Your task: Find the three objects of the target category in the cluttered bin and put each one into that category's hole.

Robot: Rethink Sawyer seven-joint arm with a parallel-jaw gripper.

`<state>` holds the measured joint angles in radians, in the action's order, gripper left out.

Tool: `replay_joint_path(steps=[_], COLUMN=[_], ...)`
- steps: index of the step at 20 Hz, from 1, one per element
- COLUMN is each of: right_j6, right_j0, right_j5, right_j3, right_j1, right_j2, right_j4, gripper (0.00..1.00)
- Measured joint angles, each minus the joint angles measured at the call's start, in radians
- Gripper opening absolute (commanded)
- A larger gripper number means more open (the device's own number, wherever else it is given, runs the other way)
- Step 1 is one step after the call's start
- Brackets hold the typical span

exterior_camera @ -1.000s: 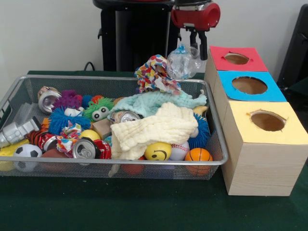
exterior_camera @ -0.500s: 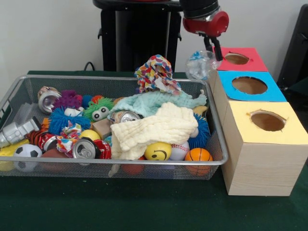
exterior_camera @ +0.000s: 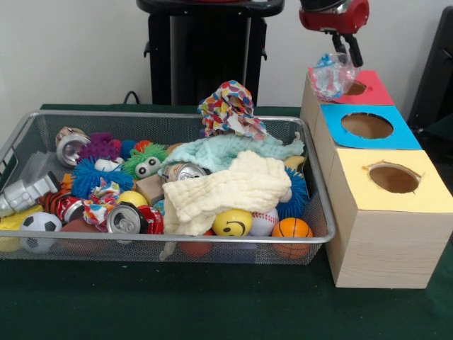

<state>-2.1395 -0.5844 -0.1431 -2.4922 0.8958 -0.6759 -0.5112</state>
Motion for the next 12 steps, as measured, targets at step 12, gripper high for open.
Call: replay_joint_path(steps=[12], right_j6=[0.0], right_j0=[-0.032], right_j5=[0.02], right_j3=[0.001], right_j1=[-0.237], right_j2=[-0.051], right_j4=[0.017], gripper=[0.0])
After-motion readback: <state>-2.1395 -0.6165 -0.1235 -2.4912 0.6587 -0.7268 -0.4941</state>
